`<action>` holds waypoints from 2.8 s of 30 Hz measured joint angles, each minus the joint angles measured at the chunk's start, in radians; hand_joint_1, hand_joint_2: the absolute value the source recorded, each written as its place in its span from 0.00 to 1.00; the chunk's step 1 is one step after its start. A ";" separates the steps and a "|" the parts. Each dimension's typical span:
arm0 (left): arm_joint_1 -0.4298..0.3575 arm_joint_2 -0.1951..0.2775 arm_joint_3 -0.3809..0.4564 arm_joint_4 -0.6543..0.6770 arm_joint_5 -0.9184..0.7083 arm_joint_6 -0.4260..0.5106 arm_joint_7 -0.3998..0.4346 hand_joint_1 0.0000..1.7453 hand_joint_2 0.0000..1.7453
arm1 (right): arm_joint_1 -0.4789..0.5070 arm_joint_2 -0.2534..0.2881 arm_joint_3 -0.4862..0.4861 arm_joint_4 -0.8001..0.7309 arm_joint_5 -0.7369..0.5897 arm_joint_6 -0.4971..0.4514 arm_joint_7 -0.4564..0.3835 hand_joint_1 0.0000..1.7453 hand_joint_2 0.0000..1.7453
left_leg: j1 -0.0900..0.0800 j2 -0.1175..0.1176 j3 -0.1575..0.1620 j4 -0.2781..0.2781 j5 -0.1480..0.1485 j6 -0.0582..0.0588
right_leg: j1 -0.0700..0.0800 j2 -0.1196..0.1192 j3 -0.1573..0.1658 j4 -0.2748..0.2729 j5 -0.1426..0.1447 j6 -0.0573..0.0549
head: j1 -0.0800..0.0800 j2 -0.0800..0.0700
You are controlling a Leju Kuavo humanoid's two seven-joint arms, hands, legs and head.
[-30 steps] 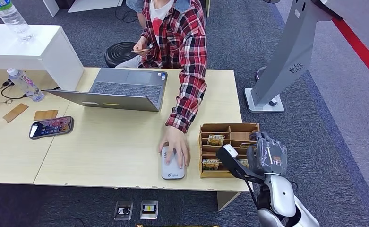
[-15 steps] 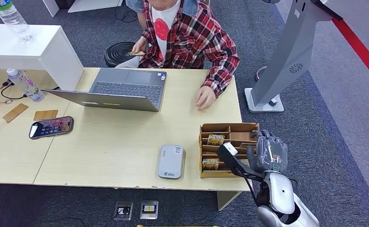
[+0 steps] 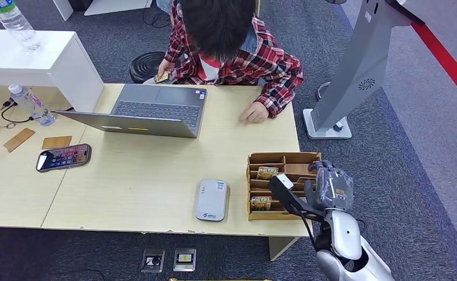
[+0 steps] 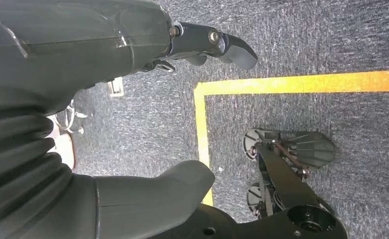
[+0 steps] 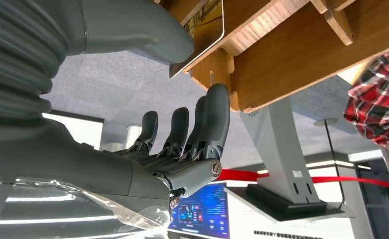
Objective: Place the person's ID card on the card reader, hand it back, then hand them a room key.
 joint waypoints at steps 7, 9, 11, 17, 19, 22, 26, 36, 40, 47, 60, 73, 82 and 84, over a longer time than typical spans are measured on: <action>0.000 0.000 0.000 0.000 0.000 0.000 0.000 0.00 1.00 | -0.004 0.008 0.000 0.027 -0.007 -0.003 -0.001 0.63 1.00 | 0.000 0.000 0.000 0.000 0.000 0.000 | 0.000 0.000 0.000 0.000 0.000 0.000 | 0.000 0.000; 0.000 0.001 0.000 0.000 -0.001 0.000 0.000 0.00 1.00 | -0.005 0.010 0.000 0.034 -0.007 -0.003 -0.001 0.68 1.00 | 0.000 0.000 0.000 0.000 0.000 0.000 | 0.000 0.000 0.000 0.000 0.000 0.000 | 0.000 0.000; 0.000 0.002 0.000 0.000 -0.002 0.000 0.000 0.00 1.00 | -0.006 0.012 0.000 0.039 -0.009 -0.005 -0.001 0.75 1.00 | 0.000 0.000 0.000 0.000 0.000 0.000 | 0.000 0.000 0.000 0.000 0.000 0.000 | 0.000 0.000; 0.000 0.003 0.000 0.000 -0.002 0.000 0.000 0.00 1.00 | -0.010 0.017 0.000 0.055 -0.016 -0.010 -0.001 0.91 1.00 | 0.000 0.000 0.001 0.000 0.000 0.000 | 0.000 0.000 0.000 0.000 0.000 0.000 | 0.000 0.000; 0.000 0.003 0.000 0.000 -0.002 0.000 0.000 0.00 1.00 | -0.011 0.017 0.000 0.058 -0.018 -0.011 0.000 0.97 1.00 | 0.000 0.000 0.001 0.000 0.000 0.000 | 0.000 0.000 0.000 0.000 0.000 0.000 | 0.000 0.000; 0.000 0.005 0.000 0.000 -0.002 0.000 0.000 0.00 1.00 | -0.013 0.017 0.000 0.062 -0.020 -0.012 0.002 1.00 1.00 | 0.000 0.000 0.001 0.000 0.000 0.000 | 0.000 0.000 0.001 0.000 0.000 0.000 | 0.000 0.000; 0.000 0.005 0.000 0.000 -0.002 0.001 0.000 0.00 1.00 | -0.015 0.018 0.000 0.065 -0.011 -0.018 0.004 1.00 1.00 | 0.000 0.000 0.001 0.000 0.000 0.000 | 0.000 0.000 0.001 0.000 0.000 0.000 | 0.000 0.000; 0.000 0.006 0.000 0.000 0.007 0.002 0.000 0.00 1.00 | -0.034 0.010 -0.001 0.005 0.112 -0.009 0.011 1.00 1.00 | 0.000 0.000 0.001 0.000 0.000 0.000 | 0.000 0.000 0.001 0.000 0.000 0.000 | 0.000 0.000; 0.000 0.005 0.000 0.000 0.009 0.002 0.000 0.00 1.00 | -0.058 0.001 -0.002 -0.068 0.178 0.020 0.010 1.00 1.00 | 0.000 0.000 0.001 0.000 0.000 0.000 | 0.000 0.000 0.000 0.000 0.000 0.000 | 0.000 0.000; 0.000 0.005 0.000 0.000 0.012 0.001 -0.008 0.00 1.00 | -0.108 -0.010 0.000 -0.215 0.231 0.061 0.005 1.00 1.00 | 0.000 0.000 0.001 0.000 0.000 0.000 | 0.000 0.000 0.000 0.000 0.000 0.000 | 0.000 0.000; 0.000 0.004 0.000 0.000 0.000 -0.001 -0.011 0.00 0.00 | -0.148 0.003 0.021 -0.260 0.139 -0.005 -0.052 1.00 1.00 | 0.000 0.000 0.000 0.000 0.000 0.000 | 0.000 0.000 0.001 0.000 0.000 0.000 | 0.000 0.000; -0.005 0.003 -0.003 0.000 -0.025 -0.005 -0.024 0.00 0.00 | -0.255 0.085 0.064 -0.068 -0.069 -0.043 -0.093 1.00 1.00 | 0.000 0.000 0.000 0.000 0.000 0.000 | 0.000 0.000 0.000 0.000 0.000 0.000 | 0.000 0.000; -0.004 0.003 -0.003 0.000 -0.023 -0.007 -0.023 0.00 0.00 | -0.266 0.104 0.084 0.017 -0.071 -0.053 -0.086 0.49 1.00 | 0.000 -0.001 0.000 0.000 0.000 0.000 | 0.000 0.000 0.000 0.000 0.000 0.000 | 0.000 0.000; -0.004 0.003 -0.003 0.000 -0.022 -0.006 -0.022 0.00 0.00 | -0.267 0.105 0.087 0.030 -0.067 -0.057 -0.082 0.05 1.00 | 0.000 -0.001 0.000 0.000 0.000 0.000 | 0.000 -0.001 0.000 0.000 0.000 0.000 | 0.000 0.000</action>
